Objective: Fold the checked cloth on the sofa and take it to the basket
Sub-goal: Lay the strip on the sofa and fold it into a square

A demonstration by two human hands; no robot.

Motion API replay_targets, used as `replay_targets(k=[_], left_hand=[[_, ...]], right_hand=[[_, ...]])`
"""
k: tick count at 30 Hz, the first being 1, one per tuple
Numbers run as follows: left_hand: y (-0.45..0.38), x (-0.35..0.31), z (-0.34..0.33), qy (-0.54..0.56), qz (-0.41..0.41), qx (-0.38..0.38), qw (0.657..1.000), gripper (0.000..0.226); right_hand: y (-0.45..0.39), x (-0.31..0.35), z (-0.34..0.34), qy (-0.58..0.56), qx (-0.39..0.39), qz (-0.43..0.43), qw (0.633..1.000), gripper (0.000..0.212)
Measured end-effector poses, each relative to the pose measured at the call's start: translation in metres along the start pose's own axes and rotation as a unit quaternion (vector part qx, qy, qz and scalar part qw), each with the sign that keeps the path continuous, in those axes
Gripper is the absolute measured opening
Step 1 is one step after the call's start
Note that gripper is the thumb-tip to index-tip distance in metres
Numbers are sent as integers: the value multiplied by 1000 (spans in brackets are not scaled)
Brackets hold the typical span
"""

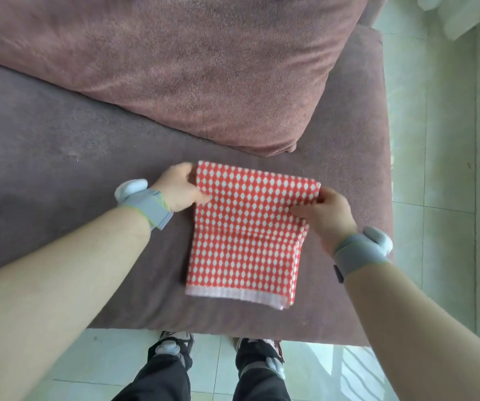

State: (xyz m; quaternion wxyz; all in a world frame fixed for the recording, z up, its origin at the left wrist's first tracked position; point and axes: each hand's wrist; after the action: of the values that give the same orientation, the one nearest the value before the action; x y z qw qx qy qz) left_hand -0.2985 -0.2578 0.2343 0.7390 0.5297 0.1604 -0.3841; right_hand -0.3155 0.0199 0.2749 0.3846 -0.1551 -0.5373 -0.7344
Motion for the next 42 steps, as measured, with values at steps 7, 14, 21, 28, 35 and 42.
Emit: replay_targets(k=[7,14,21,28,35,42], left_hand=[[-10,-32,2,91,-33,18,995,44],[51,6,-3,323,45,46,944,28],[90,61,-60,-91,-175,-59,979,22],[94,39,-81,-298,-234,-211,901,29],[49,56,-134,-453,-218,-108,858,64],[21,79,-150,-462,-218,-128,850,67]], right_hand=[[-20,27,7,46,-35,65,996,29],[28,-12,20,-262,27,-44,964,25],[59,-67,-13,171,-6,44,984,19],[75,-69,-37,404,-145,208,879,50],[26,-113,-81,508,-22,254,823,65],[-6,-140,-98,513,-45,251,820,66]])
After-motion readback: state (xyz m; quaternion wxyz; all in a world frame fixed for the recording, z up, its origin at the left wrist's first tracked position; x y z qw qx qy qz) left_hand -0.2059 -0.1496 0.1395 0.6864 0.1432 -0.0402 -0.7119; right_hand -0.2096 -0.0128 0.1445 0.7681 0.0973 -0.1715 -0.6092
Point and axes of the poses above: each hand's wrist, its own y-axis away from the middle knuckle, its own z-axis out of the back of the hand, x = y × z, and after that the axes turned 1 degree about y, right-handed
